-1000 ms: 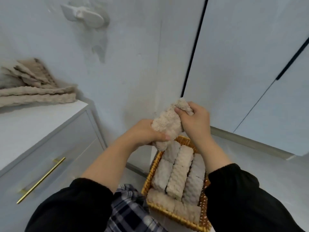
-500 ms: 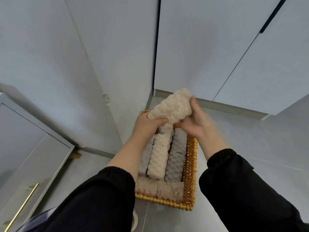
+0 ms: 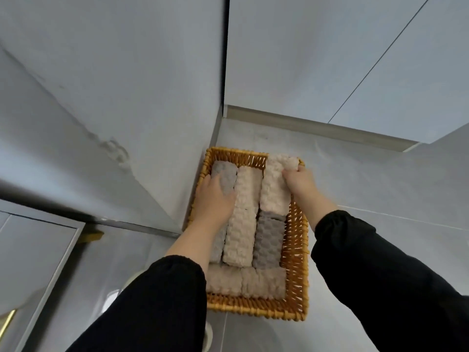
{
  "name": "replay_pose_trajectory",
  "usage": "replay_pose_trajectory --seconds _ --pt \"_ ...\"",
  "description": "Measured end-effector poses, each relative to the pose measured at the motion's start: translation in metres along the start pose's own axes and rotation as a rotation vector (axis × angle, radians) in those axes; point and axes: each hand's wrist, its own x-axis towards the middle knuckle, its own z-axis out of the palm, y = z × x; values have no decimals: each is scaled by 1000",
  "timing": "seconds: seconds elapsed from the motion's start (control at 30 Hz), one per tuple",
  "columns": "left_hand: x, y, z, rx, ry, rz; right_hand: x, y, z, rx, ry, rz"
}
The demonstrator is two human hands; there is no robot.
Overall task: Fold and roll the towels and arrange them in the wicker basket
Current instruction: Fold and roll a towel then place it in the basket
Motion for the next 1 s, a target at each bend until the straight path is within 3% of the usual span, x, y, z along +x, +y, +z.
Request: replay_pose_trajectory --seconds 0.1,0.23,0.47,0.53,0.6,0.67,0.73,0.83,1.0 --pt "6 -20 6 182 -24 -81 26 31 5 -257 32 24" --pt "10 -43 7 193 -69 -131 47 52 16 -431 35 63" --pt "10 -60 10 322 -96 -34 63 57 35 -606 34 -14" --pt "11 -61 10 341 -93 -37 58 58 37 -690 119 -174" --pt "9 -59 10 352 -94 -43 52 61 36 -887 210 -457" --pt "8 -59 11 356 -85 -41 48 69 36 -1101 210 -705" --pt "6 -59 12 376 -76 -41 42 76 36 -1191 148 -786" --pt "4 -57 12 390 -73 -55 35 97 34 -1162 11 -743" --pt "4 -54 12 401 -82 -86 31 109 41 -1008 -6 -422"
